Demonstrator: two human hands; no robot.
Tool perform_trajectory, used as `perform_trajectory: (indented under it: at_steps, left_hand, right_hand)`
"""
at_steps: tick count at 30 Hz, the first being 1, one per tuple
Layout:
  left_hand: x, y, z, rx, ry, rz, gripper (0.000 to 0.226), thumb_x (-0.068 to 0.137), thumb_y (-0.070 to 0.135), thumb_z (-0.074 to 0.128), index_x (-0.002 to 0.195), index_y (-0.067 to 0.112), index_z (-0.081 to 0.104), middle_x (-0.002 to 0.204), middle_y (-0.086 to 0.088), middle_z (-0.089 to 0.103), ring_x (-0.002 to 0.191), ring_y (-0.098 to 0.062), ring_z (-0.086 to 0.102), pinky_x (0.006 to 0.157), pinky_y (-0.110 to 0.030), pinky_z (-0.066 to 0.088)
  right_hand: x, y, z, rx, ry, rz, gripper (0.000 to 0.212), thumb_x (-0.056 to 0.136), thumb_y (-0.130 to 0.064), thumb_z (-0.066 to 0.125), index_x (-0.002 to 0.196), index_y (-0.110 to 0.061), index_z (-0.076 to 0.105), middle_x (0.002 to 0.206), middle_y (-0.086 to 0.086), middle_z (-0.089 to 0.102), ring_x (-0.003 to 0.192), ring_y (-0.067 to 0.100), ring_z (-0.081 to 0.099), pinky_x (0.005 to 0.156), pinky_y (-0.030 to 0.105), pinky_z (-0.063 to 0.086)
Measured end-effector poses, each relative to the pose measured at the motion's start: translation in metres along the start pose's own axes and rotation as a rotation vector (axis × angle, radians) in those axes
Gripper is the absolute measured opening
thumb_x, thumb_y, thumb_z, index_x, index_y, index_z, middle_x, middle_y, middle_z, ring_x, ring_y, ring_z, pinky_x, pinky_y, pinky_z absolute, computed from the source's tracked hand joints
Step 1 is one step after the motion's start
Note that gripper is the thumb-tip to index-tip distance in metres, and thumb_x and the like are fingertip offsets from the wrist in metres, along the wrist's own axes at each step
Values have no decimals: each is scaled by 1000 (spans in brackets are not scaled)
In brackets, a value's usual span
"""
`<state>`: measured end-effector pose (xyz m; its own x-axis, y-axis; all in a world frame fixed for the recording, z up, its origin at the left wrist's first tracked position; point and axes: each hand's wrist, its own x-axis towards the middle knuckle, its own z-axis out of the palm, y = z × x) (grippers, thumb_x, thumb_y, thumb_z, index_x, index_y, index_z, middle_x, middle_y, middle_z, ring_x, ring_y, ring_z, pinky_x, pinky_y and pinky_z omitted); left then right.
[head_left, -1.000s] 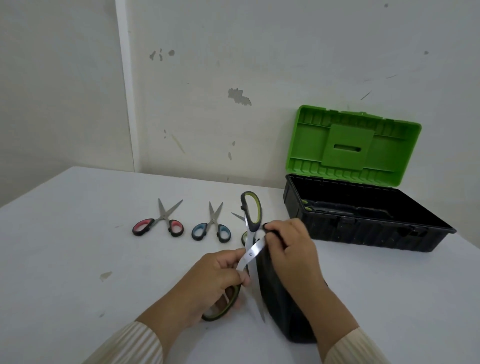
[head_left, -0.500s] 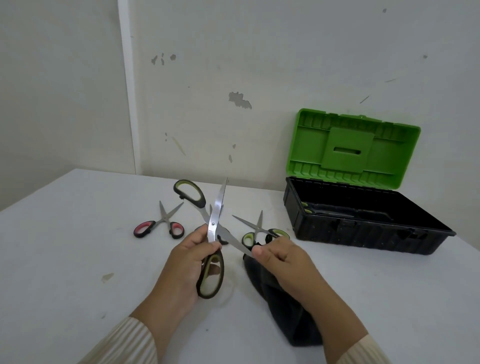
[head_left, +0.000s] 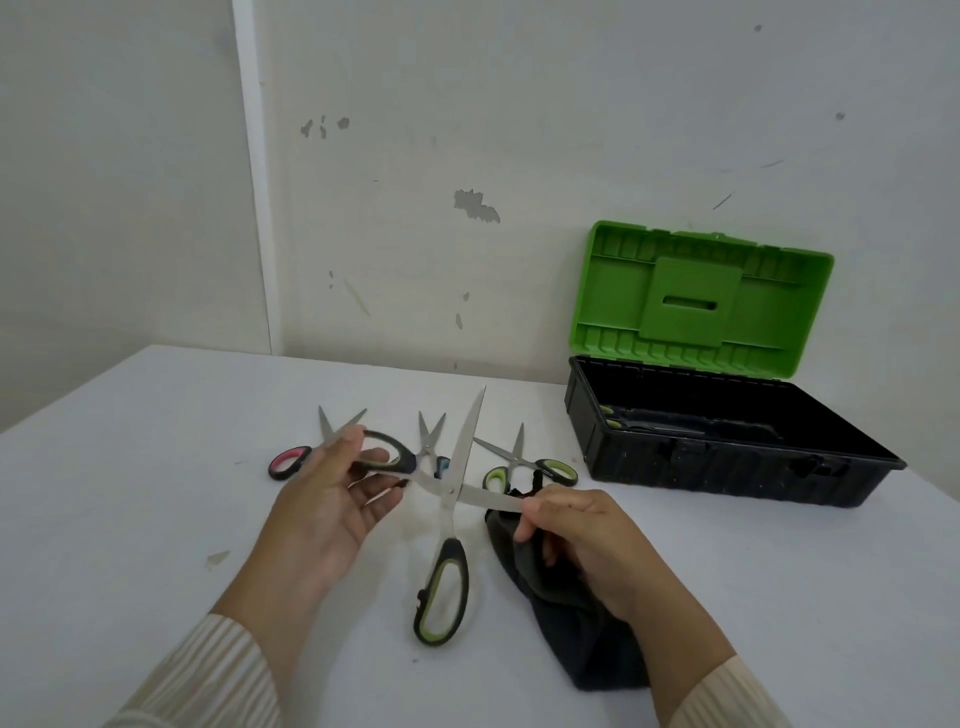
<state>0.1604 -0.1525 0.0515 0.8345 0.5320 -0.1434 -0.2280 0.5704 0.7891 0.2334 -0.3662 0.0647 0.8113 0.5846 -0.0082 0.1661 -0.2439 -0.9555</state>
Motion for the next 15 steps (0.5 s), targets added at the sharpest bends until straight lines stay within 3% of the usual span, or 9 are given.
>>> perform_trajectory:
  at_steps: [3,8,11,15]
  left_hand:
    - [0,2,-3,48,-29,-21,6,93,14,55,94,11,60,57,0,68,46,-12,64,52,-26,59]
    - [-1,-3,-2,49,13,-14,12,94,12,53,84,9,58,59,1,69,50,-13,66,54,-26,60]
    - [0,0,-4,30,77,27,13,95,12,53,84,9,59,74,-5,66,53,-14,66,52,-25,59]
    - [-1,1,-3,-11,117,52,12,97,10,49,90,12,59,82,-8,62,56,-15,67,53,-25,60]
  right_hand:
    - [2,1,-3,101,45,31,30,81,-31,58,60,-13,68,68,14,56,56,16,47,59,28,38]
    - [6,3,-3,259,65,133,31,86,-32,57,67,-10,69,60,4,54,54,14,48,54,28,40]
    - [5,3,-8,284,25,163,27,84,-31,59,75,-9,71,63,3,55,56,14,50,54,26,42]
    - [2,-2,1,30,73,81,16,82,-34,63,84,-21,73,80,-4,62,71,9,55,66,19,40]
